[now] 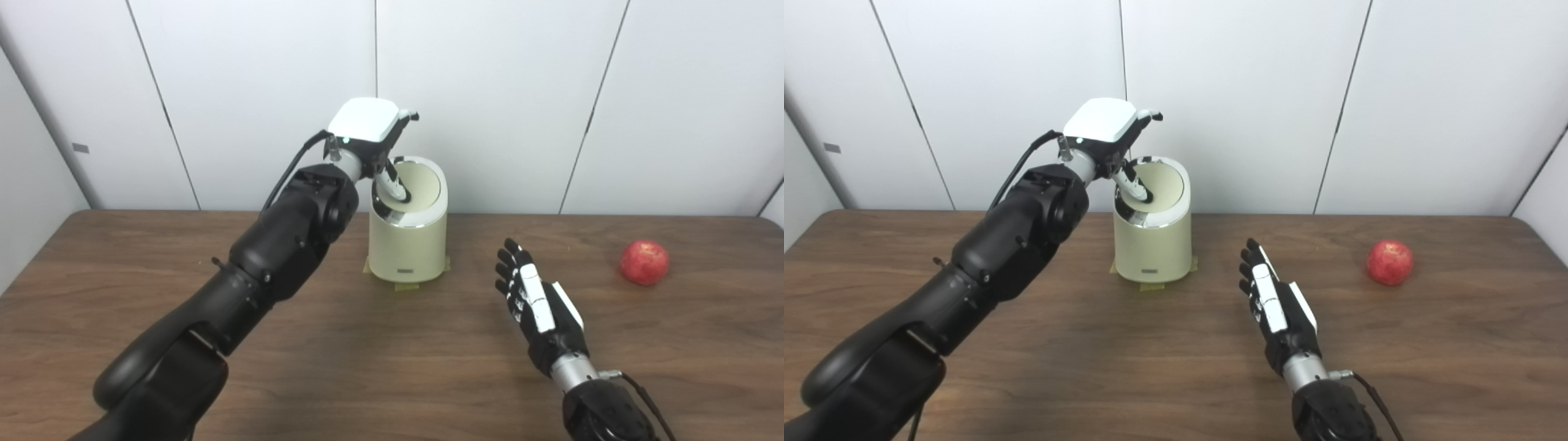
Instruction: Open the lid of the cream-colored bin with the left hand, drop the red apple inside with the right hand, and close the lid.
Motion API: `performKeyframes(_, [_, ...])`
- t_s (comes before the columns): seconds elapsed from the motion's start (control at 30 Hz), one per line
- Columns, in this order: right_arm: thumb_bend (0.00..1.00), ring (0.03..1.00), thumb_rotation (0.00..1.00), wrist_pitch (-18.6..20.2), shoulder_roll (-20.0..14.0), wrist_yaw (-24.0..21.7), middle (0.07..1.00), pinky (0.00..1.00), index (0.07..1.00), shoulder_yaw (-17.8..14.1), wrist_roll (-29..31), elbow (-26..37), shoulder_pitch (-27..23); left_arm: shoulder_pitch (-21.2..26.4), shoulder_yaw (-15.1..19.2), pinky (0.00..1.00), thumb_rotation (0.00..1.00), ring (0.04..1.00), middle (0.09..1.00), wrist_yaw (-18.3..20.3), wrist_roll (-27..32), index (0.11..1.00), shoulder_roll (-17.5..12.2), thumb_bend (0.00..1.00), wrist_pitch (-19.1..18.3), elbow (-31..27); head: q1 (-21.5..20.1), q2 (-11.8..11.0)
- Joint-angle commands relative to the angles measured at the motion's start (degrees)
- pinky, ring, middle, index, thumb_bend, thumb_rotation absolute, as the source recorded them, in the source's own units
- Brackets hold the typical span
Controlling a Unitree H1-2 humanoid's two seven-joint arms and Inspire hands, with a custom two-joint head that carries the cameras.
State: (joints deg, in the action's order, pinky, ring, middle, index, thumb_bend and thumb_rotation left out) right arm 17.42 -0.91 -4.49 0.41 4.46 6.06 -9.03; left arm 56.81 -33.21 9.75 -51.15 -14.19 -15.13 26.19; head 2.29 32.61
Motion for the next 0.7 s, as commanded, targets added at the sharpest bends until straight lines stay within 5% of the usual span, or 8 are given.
performKeyframes(0.0, [0.60, 0.987, 0.95, -1.55, 0.12, -0.03, 0.989, 0.99, 1.000, -0.05, 0.34, 2.27, -2.66, 0.87, -0.95, 0.93, 0.01, 0.895, 0.889, 0.88, -1.65, 0.910, 0.03, 0.99, 0.20, 0.29, 0.08, 0.06])
performKeyframes(0.2, [0.62, 0.985, 0.97, -1.97, -0.13, 0.24, 0.985, 0.99, 1.000, 0.18, -0.60, 2.02, -2.95, 0.56, 3.72, 0.88, 0.02, 0.894, 0.892, 1.91, 1.94, 0.904, 0.50, 0.98, -1.21, -3.01, 0.29, 0.02])
performKeyframes(0.3, [0.61, 0.982, 0.99, -2.01, -0.16, 0.44, 0.982, 0.98, 1.000, 0.41, -1.37, 2.16, -3.08, 0.47, 9.31, 0.86, 0.01, 0.878, 0.878, 3.44, 5.15, 0.892, 1.31, 0.94, -6.05, -7.10, -0.01, 0.03])
performKeyframes(0.4, [0.59, 0.979, 1.00, -2.21, -0.25, 0.34, 0.975, 0.98, 1.000, 0.59, -1.72, 2.26, -3.11, -0.04, 14.65, 0.72, 0.09, 0.821, 0.833, 5.16, 7.27, 0.862, 1.62, 0.88, -10.65, -12.17, 0.06, 0.00])
performKeyframes(0.5, [0.58, 0.983, 1.00, -1.98, -0.27, 0.32, 0.976, 0.99, 1.000, 0.57, -1.60, 2.39, -3.05, -1.78, 22.28, 0.68, 0.18, 0.810, 0.837, 7.41, 10.15, 0.844, 2.60, 0.77, -11.77, -17.06, 0.03, -0.13])
performKeyframes(0.67, [0.57, 0.980, 1.00, -1.82, -0.46, 0.34, 0.976, 0.99, 1.000, 0.54, -1.70, 2.32, -3.42, -6.48, 32.83, 0.65, 0.17, 0.759, 0.807, 10.74, 11.63, 0.831, 5.71, 0.56, -11.78, -24.24, -0.06, 0.33])
